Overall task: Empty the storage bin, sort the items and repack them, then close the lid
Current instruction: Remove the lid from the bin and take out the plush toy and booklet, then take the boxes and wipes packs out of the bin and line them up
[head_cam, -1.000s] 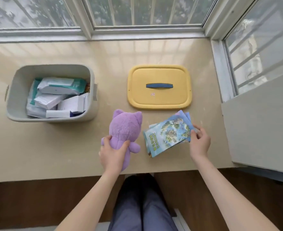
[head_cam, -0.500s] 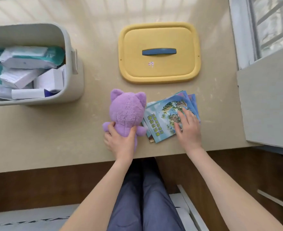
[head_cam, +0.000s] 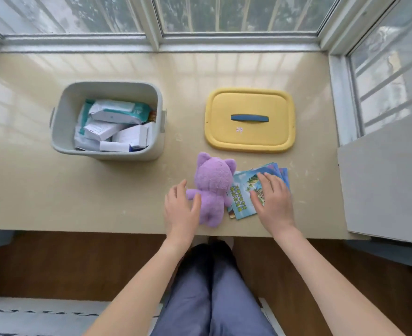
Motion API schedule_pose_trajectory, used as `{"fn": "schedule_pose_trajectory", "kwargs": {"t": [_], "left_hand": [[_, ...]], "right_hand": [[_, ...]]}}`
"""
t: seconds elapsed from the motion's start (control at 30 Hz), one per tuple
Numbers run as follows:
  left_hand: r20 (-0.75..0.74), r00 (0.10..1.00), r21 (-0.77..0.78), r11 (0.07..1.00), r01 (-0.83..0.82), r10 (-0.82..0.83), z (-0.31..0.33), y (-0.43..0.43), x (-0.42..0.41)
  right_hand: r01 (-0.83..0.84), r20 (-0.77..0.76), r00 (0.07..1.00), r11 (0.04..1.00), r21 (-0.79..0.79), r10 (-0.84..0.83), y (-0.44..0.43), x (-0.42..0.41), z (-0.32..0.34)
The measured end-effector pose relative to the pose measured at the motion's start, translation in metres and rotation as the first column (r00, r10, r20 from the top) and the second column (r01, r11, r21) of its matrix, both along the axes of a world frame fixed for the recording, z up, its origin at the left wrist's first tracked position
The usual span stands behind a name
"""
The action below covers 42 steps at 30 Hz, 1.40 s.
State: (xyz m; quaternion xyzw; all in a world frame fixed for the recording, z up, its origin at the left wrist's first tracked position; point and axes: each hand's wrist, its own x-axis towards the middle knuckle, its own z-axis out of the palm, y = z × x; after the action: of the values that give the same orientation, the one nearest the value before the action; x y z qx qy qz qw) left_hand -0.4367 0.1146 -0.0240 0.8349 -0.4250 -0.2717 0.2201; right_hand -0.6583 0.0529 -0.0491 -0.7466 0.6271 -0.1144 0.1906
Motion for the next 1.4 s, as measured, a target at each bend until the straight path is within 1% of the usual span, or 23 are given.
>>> {"fn": "schedule_pose_trajectory", "kwargs": {"t": [0.1, 0.17, 0.23, 0.33, 0.43, 0.53, 0.73, 0.83, 0.93, 1.07, 1.23, 1.4], "left_hand": [[0.135, 0.988, -0.159, 0.983, 0.097, -0.076, 0.052, 0.000, 0.025], [0.224, 0.971, -0.264, 0.954, 0.141, -0.082, 0.081, 0.002, 0.042], [0.291, 0.953, -0.330, 0.927, 0.176, -0.077, 0.106, 0.007, 0.060], [0.380, 0.922, -0.365, 0.903, 0.228, -0.080, 0.126, 0.019, 0.089], [0.415, 0.903, -0.322, 0.910, 0.260, -0.111, 0.121, 0.038, 0.123], [0.385, 0.911, -0.256, 0.931, 0.261, -0.150, 0.107, 0.060, 0.166], [0.350, 0.908, -0.167, 0.938, 0.304, -0.232, 0.097, 0.089, 0.284], [0.331, 0.910, -0.134, 0.943, 0.305, -0.248, 0.102, 0.087, 0.337], [0.321, 0.908, -0.126, 0.938, 0.323, -0.269, 0.107, 0.074, 0.376], [0.287, 0.912, -0.142, 0.928, 0.345, -0.295, 0.110, 0.041, 0.401], [0.185, 0.941, -0.164, 0.935, 0.313, -0.283, 0.097, -0.002, 0.408], [0.121, 0.951, -0.144, 0.943, 0.301, -0.285, 0.060, -0.048, 0.406]], "right_hand": [[-0.055, 0.005, 0.998, 0.992, -0.117, 0.056, -0.002, 0.017, 0.053], [-0.078, 0.015, 0.997, 0.980, -0.183, 0.082, -0.002, 0.031, 0.080], [-0.097, 0.026, 0.994, 0.967, -0.237, 0.106, 0.001, 0.047, 0.100], [-0.140, 0.009, 0.989, 0.953, -0.270, 0.147, 0.008, 0.074, 0.114], [-0.181, -0.029, 0.983, 0.945, -0.271, 0.180, 0.022, 0.105, 0.112], [-0.182, -0.055, 0.983, 0.944, -0.276, 0.173, 0.040, 0.145, 0.103], [-0.107, -0.023, 0.994, 0.968, -0.227, 0.104, 0.071, 0.251, 0.092], [-0.088, -0.039, 0.996, 0.984, -0.152, 0.083, 0.073, 0.298, 0.096], [-0.055, -0.003, 0.999, 0.991, -0.120, 0.055, 0.066, 0.329, 0.103], [-0.008, 0.012, 1.000, 0.996, -0.087, 0.009, 0.047, 0.352, 0.110], [0.022, 0.054, 0.998, 0.999, -0.043, -0.020, 0.011, 0.366, 0.107], [0.005, 0.090, 0.996, 1.000, 0.004, -0.005, -0.034, 0.376, 0.070]]}}
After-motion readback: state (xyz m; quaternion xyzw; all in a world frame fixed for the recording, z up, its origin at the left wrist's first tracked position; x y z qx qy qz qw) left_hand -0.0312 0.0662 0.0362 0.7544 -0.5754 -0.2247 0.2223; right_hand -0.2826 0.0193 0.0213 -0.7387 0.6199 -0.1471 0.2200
